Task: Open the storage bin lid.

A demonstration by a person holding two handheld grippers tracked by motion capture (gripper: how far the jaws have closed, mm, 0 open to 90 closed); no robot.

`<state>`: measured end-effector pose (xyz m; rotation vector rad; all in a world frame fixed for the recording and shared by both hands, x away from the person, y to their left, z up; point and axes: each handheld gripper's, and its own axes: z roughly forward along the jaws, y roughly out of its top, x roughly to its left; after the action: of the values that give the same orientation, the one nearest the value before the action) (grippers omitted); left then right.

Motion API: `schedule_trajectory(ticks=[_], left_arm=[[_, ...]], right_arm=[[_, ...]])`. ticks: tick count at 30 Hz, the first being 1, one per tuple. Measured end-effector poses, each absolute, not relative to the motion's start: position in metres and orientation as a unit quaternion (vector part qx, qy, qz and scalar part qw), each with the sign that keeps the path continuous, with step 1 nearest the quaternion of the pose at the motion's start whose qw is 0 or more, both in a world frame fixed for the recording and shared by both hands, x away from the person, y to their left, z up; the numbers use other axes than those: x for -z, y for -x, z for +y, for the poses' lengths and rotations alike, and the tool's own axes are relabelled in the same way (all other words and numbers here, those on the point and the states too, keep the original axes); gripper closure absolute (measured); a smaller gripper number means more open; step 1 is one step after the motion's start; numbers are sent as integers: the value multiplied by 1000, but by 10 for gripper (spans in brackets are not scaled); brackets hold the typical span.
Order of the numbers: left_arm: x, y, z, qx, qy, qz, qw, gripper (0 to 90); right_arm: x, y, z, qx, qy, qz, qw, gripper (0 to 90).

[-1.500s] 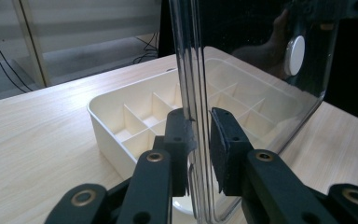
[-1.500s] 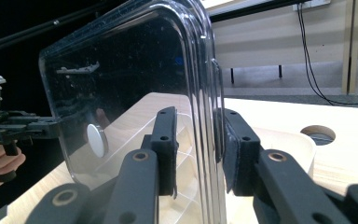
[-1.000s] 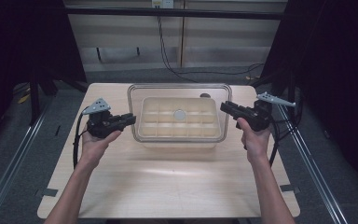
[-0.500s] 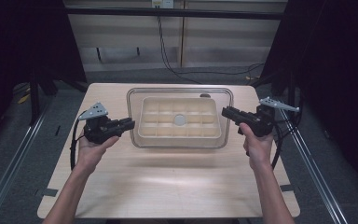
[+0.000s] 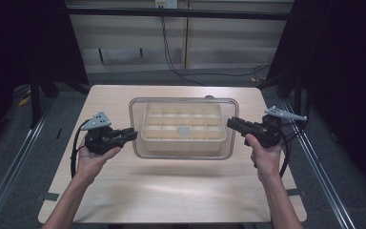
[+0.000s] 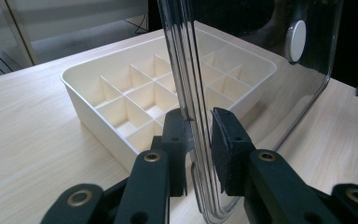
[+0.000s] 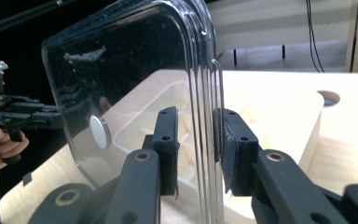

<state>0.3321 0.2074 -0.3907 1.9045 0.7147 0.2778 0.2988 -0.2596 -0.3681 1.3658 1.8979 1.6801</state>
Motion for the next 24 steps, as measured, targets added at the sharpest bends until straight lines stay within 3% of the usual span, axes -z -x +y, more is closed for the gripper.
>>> schedule_trajectory(ticks=[24], left_arm=[[409,-307,204,-97,-819,293,483,760]], right_arm=[[382,-264,-262,-564,-470,668,120,715]])
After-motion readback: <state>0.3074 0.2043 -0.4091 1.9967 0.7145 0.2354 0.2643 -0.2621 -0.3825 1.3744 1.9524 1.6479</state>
